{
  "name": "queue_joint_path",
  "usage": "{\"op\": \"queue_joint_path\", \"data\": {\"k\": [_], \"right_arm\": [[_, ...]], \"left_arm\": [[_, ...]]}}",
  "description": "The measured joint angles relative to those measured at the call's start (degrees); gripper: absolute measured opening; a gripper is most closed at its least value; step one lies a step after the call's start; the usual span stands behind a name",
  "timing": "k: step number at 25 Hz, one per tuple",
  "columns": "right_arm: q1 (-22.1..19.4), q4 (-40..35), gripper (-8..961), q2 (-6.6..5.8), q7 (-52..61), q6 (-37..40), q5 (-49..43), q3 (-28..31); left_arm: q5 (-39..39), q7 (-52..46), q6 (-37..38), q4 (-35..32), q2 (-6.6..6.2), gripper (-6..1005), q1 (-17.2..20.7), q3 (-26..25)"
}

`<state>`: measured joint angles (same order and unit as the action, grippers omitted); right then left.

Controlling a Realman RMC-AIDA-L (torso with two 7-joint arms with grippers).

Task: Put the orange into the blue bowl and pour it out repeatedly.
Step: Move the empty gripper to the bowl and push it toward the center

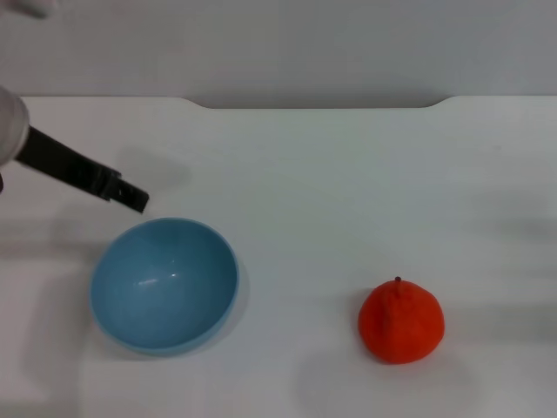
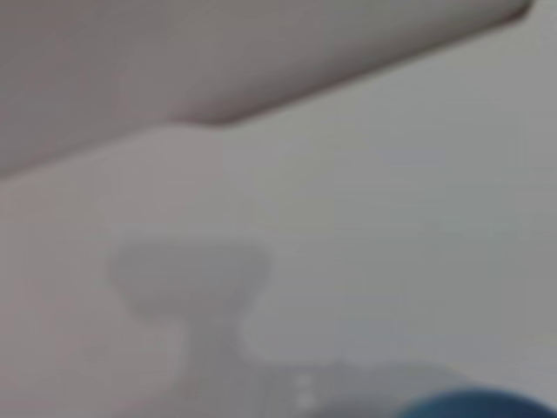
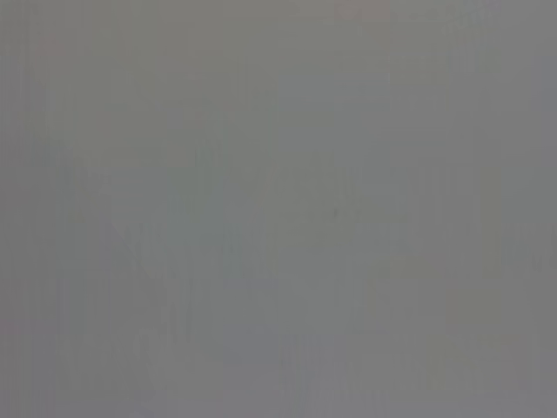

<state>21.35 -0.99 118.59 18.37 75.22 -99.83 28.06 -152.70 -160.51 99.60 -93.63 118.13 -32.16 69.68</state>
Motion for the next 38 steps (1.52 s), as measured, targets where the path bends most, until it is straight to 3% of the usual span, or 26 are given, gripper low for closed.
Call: {"op": "queue_joint_path", "data": {"k": [7, 17, 34, 38], "right_arm": [[0.22, -0.06, 576, -0.03, 0.0, 0.0, 0.05, -0.08], [0.24, -0.07, 575, -0.03, 0.0, 0.01, 0.09, -0.12], [0.25, -0.06, 574, -0.02, 0.0, 0.01, 0.08, -0.09], [0.34, -0.03, 575, 0.06, 0.0, 0.17, -0.09, -0.11]], "left_arm": [[-1.57, -0.65, 0.39, 2.12, 0.14, 769, 0.87, 4.28], [-4.13, -0.24, -3.61, 10.45, 0.11, 770, 0.75, 4.74], [-5.09, -0.12, -8.58, 26.32, 0.43, 757, -3.19, 6.24], [-5.06, -0.15, -8.41, 26.32, 0.43, 584, -3.23, 6.12]]}}
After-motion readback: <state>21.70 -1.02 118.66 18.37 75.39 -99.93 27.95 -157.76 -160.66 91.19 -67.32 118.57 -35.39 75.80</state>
